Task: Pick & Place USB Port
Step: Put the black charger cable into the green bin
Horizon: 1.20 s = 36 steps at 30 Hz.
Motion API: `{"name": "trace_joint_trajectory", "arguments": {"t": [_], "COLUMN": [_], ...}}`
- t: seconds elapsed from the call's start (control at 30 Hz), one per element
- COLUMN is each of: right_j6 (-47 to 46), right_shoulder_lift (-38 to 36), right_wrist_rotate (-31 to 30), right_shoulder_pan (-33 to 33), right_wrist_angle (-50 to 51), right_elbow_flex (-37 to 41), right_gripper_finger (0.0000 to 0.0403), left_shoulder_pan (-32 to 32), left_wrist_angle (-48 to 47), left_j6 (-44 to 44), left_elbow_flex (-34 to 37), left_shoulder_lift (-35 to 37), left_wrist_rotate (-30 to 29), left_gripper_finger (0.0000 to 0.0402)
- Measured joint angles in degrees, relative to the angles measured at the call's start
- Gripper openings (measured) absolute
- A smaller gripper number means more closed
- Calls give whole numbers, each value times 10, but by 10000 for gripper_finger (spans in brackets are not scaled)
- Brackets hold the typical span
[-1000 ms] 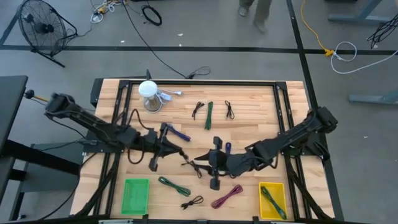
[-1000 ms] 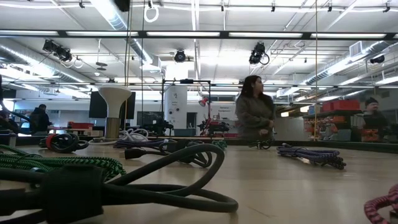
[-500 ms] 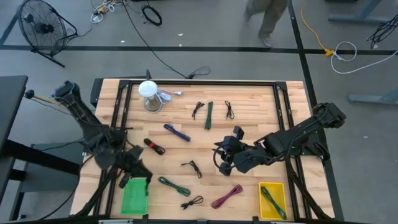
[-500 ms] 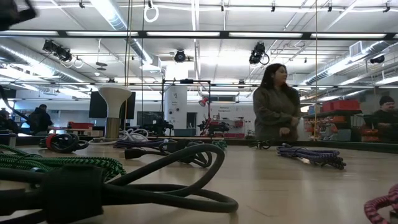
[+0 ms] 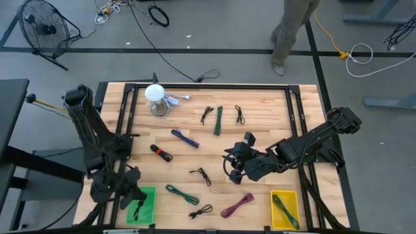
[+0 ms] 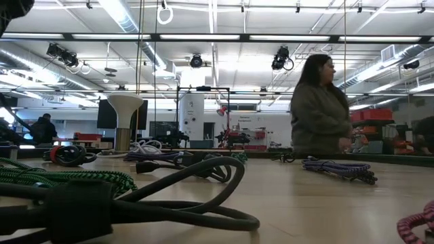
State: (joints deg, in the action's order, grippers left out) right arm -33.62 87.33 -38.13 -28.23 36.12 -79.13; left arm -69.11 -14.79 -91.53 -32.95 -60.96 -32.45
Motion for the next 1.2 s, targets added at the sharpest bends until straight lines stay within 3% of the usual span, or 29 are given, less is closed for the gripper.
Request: {"name": "trace_joint_trajectory", "arguments": {"t": [0.33, 0.67, 1.2], "right_j6": [11, 13, 13], "right_shoulder_lift": [0, 0, 0], "right_wrist_rotate": [0, -7, -6], "right_shoulder_pan": [0, 0, 0], "right_wrist_angle": [-1, -1, -1], "right_elbow_flex": [0, 0, 0], "right_gripper_finger": [102, 102, 102], "left_shoulder_pan": [1, 1, 1], "left_wrist_angle": [-40, -40, -38], "left_j6": [-98, -103, -84], "left_elbow_flex": [0, 0, 0], "left_shoulder_lift": [-41, -43, -43], "left_wrist_rotate": [38, 42, 49], "left_gripper_finger": [8, 59, 89]}}
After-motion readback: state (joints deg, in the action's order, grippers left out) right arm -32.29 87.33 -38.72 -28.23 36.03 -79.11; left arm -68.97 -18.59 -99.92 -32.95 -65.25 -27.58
